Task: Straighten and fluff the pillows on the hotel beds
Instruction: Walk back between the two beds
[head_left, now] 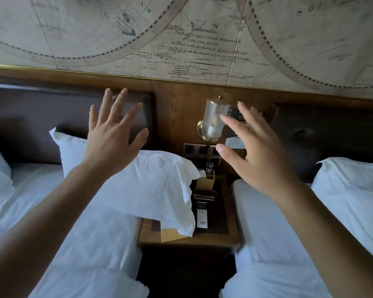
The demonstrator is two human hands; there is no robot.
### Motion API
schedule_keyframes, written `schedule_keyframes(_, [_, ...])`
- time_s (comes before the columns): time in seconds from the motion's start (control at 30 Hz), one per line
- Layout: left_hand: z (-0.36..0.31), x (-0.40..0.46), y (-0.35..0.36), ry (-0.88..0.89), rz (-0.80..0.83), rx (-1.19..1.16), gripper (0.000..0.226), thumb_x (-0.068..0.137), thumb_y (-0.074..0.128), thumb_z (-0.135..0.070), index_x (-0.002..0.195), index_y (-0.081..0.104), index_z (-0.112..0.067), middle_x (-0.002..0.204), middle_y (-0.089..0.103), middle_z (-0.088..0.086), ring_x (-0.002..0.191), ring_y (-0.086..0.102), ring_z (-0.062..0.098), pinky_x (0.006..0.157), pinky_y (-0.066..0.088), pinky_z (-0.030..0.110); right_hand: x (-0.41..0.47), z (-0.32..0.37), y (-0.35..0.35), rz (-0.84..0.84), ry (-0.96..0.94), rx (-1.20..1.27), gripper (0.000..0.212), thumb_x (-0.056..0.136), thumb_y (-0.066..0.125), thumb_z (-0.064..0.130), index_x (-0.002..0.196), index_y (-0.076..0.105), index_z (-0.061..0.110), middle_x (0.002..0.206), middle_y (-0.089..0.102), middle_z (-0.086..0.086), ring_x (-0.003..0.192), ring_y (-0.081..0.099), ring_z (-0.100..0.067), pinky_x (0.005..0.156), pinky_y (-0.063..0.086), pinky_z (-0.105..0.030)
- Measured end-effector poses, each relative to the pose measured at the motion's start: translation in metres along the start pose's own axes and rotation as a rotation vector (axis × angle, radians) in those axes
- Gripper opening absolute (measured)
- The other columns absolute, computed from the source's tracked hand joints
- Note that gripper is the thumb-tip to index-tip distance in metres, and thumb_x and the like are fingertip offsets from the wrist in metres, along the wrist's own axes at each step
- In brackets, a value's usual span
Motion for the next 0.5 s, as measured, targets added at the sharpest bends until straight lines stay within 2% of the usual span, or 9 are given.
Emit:
schedule_keyframes(0.1, [0.015,0.019,0.021,-0.010,0.034,0.019,0.067,0.095,0.040,-0.058,0.154,0.038,-0.027,0.173,0.011,0.003,0.160,-0.003,0.030,0.125,0.008,0.063,0.026,-0.011,0.028,0.040,-0.002,0.057,0.061,0.097,0.052,0.058,0.153,0.042,0.036,0.170,0.018,0.004,0.158,0.012,-0.020,0.122,0.019,-0.040])
schedule_keyframes(0.27, [0.034,0.049,0.042,-0.057,0.044,0.053,0.068,0.094,0.039,-0.058,0.155,0.039,-0.027,0.173,0.011,0.003,0.160,-0.003,0.030,0.125,0.007,0.062,0.075,-0.030,0.057,-0.065,-0.091,-0.021,0.059,0.096,0.054,0.050,0.149,0.051,0.024,0.166,0.030,-0.011,0.155,0.021,-0.037,0.119,0.029,-0.057])
schedule_keyframes(0.5, [0.062,0.077,0.065,-0.149,0.061,0.138,0.067,0.096,0.040,-0.058,0.157,0.035,-0.029,0.173,0.007,0.001,0.160,-0.006,0.029,0.125,0.006,0.062,0.137,-0.057,0.105,-0.008,-0.136,0.073,0.060,0.097,0.056,0.051,0.151,0.046,0.027,0.168,0.025,-0.007,0.156,0.018,-0.034,0.116,0.031,-0.063])
Point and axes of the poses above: each hand's wrist, its own x-axis towards the middle knuckle, its own y-axis out of the palm, z = x × y, the point moved 9 cm from there along x, towards the middle knuckle
